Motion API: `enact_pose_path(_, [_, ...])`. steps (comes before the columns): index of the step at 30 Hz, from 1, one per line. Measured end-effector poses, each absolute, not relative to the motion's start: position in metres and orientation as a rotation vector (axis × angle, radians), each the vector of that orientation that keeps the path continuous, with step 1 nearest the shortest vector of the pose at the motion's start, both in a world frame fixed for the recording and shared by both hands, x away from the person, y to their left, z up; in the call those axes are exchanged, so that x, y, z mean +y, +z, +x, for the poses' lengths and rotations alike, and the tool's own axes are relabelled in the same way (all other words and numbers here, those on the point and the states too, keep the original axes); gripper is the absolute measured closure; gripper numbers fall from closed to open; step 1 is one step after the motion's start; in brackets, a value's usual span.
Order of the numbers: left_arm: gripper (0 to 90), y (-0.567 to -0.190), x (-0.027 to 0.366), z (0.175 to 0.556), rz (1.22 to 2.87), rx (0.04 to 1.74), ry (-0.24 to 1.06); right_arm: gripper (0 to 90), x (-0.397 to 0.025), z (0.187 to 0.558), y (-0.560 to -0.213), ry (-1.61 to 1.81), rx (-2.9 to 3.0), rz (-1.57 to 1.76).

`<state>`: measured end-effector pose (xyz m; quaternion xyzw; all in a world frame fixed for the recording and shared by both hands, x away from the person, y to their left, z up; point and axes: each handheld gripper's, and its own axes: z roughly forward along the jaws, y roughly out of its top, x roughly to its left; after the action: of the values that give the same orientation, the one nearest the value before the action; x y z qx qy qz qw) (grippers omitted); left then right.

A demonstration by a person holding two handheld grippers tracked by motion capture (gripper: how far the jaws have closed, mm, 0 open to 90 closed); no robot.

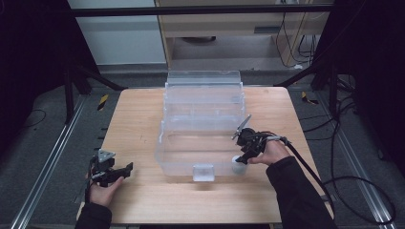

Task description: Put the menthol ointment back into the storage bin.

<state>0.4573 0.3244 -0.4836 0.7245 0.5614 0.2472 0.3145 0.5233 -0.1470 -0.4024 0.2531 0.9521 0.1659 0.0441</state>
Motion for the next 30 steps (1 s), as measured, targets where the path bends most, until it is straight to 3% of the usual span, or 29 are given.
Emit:
enact_pose_path(9, [22.9,-0.483,0.325,0.457,1.901,1.480,0.649,46.7,-0.156,0.516,-0.387,0.600,2.816,0.807])
enact_pose_path(19, [25.2,-0.482,0.325,0.456,1.894,1.478,0.638,33.0,-0.197,0.488,-0.364,0.981,2.479,0.955])
enact_pose_path(23, [26.8,-0.481,0.325,0.456,1.891,1.478,0.635,27.6,-0.222,0.474,-0.369,1.093,2.305,1.061])
enact_pose_path(30, [32.1,-0.481,0.326,0.456,1.888,1.486,0.623,29.2,-0.258,0.460,-0.397,1.156,2.090,1.190])
